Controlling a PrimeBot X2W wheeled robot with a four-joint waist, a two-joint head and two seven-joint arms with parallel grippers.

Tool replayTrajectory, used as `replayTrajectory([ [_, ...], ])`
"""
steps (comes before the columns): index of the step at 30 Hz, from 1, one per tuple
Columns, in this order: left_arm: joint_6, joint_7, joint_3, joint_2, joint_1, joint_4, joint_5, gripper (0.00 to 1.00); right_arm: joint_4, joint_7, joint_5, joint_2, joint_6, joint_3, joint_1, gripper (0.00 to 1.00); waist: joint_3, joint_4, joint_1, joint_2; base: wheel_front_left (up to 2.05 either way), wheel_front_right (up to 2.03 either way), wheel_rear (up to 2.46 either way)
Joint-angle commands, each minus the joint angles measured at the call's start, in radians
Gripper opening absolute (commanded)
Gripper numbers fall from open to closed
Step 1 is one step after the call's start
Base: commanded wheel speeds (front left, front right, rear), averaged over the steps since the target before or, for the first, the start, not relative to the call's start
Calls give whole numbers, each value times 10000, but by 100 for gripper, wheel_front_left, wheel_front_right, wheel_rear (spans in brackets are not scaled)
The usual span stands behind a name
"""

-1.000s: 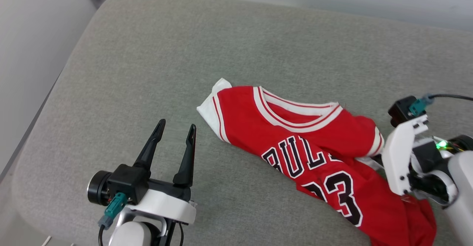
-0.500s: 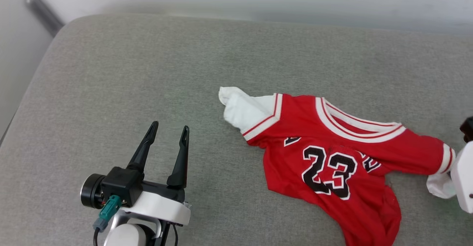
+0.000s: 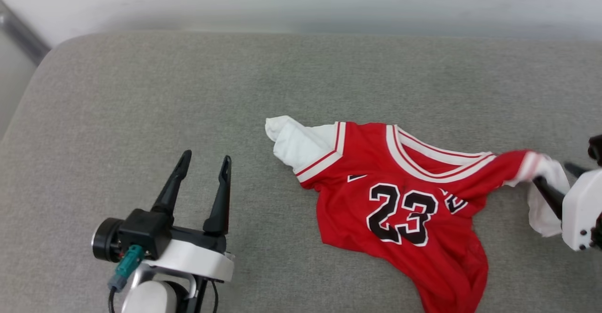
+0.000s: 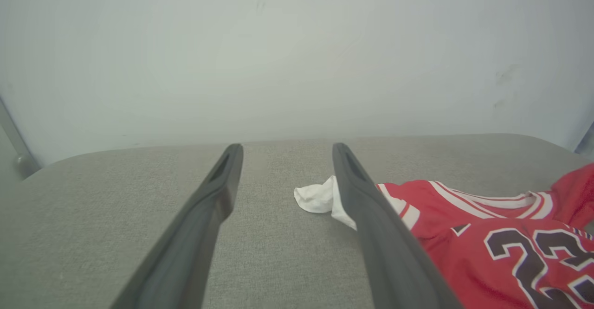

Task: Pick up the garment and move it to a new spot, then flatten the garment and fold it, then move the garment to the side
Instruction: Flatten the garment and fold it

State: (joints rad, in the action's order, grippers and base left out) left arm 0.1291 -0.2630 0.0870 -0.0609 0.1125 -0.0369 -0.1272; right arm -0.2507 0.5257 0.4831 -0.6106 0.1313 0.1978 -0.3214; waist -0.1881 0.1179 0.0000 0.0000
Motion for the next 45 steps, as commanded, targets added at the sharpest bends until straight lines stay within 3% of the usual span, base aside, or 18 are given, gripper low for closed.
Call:
replayTrajectory([
  [1, 13, -26, -57, -115, 173, 63, -54, 100, 303, -469, 94, 220, -10, -181, 52, 100, 154, -191, 0, 0, 0, 0, 0],
  [5, 15, -26, 38, -461, 443, 195, -101, 100, 1288, -1608, 7, 723, -10, -899, 564, 100, 274, -598, 0, 0, 0, 0, 0],
  [11, 14, 352, 378, -1328, 1416, 135, -1121, 100, 2838, -3063, -446, 2177, -7, -2036, 1371, 100, 197, -1347, 0, 0, 0, 0, 0],
  [15, 14, 2345, 1176, -2331, 2523, -108, -2214, 100, 3667, -3780, -868, 3012, -9, -2398, 1650, 100, -64, -1825, 0, 0, 0, 0, 0],
  [20, 3, 5713, 1997, -3494, 4150, -723, -4001, 100, 4225, -4173, -1231, 3646, -9, -2442, 1813, 100, -514, -2342, 0, 0, 0, 0, 0],
  [25, 3, 8992, 2691, -4285, 5635, -1732, -5402, 100, 4359, -4311, -1372, 3900, -7, -2341, 1768, 100, -983, -2795, 0, 0, 0, 0, 0],
  [31, 1, 11168, 3182, -4782, 6788, -2898, -5563, 100, 4217, -4448, -1451, 4083, -7, -2061, 1650, 100, -1460, -3281, 0, 0, 0, 0, 0],
  [37, 3, 12191, 3923, -5237, 7160, -3618, -5167, 100, 4019, -4660, -1377, 4194, -9, -1898, 1561, 100, -1738, -3552, 0, 0, 0, 0, 0],
  [45, 4, 12651, 5234, -5884, 6851, -3884, -5019, 100, 3937, -4791, -1232, 4173, -7, -1702, 1412, 100, -1929, -3602, 0, 0, 0, 0, 0],
])
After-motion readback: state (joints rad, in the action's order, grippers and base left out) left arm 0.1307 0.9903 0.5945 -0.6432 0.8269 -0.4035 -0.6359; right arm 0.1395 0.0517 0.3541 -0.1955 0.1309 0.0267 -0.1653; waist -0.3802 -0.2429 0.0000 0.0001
